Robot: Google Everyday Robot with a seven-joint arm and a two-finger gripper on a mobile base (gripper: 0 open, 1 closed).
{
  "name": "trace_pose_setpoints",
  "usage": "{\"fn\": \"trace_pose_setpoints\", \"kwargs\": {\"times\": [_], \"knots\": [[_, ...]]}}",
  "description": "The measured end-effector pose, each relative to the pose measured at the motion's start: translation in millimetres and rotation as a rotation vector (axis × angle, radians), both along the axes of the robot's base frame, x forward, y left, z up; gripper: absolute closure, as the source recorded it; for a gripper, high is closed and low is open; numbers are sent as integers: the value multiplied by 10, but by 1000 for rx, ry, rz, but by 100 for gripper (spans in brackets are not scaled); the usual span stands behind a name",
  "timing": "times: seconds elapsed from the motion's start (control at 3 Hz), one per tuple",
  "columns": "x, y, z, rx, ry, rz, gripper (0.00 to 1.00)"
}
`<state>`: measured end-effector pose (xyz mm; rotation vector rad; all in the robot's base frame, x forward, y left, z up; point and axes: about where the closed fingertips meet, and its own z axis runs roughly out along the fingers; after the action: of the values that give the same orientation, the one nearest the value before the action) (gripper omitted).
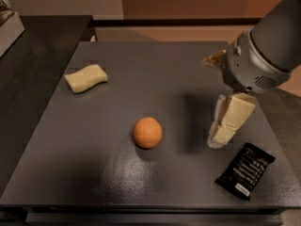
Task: Move orange near sponge
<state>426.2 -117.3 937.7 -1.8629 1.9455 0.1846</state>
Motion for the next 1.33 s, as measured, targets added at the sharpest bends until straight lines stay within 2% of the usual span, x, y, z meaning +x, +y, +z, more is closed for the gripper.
{"fn": "trace_pose_setpoints", "kwargs": {"times": [0.67, 1.0, 1.33], "knots": [[-49, 571, -421, 61, 44, 90, 0], [-64, 719, -530, 76, 58, 112, 0], [-95, 1112, -797, 116, 96, 163, 0]]}}
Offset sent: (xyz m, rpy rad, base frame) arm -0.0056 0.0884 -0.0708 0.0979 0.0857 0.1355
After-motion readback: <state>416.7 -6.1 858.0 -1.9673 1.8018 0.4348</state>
